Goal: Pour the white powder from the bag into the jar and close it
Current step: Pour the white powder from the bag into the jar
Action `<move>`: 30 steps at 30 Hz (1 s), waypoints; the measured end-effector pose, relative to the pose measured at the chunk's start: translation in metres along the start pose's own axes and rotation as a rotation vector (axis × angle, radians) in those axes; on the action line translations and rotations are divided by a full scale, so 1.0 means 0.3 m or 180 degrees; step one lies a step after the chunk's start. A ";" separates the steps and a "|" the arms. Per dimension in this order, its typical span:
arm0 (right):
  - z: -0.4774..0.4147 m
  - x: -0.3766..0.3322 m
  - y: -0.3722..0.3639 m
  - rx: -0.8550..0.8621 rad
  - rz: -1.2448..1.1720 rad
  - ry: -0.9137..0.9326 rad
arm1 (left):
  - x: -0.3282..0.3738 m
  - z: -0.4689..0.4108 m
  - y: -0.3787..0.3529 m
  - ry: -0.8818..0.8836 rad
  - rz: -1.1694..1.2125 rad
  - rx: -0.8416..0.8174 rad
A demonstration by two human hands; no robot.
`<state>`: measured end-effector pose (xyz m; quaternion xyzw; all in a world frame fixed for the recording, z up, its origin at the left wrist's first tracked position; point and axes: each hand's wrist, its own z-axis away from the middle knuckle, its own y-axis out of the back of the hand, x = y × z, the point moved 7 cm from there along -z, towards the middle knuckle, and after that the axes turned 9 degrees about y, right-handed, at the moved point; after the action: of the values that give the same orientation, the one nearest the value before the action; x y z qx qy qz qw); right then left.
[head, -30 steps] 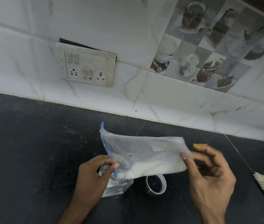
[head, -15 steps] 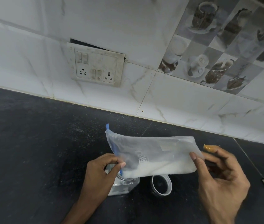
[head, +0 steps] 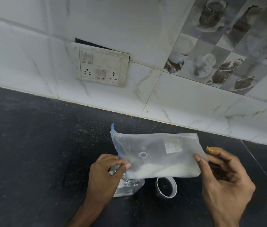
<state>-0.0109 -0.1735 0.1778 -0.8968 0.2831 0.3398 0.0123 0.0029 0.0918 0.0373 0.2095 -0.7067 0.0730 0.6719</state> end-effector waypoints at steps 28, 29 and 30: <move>0.011 -0.010 -0.011 0.0107 -0.0075 0.0043 | -0.031 -0.001 -0.004 0.0037 0.0095 -0.0162; 0.011 -0.009 -0.008 0.0140 -0.0079 0.0044 | -0.029 -0.001 -0.003 0.0010 0.0059 -0.0161; 0.009 -0.008 -0.006 0.0177 -0.0094 0.0040 | -0.029 -0.001 -0.002 0.0005 0.0060 -0.0160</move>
<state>-0.0131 -0.1701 0.1769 -0.9023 0.2793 0.3259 0.0405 0.0035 0.0932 0.0287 0.1858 -0.7097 0.0616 0.6768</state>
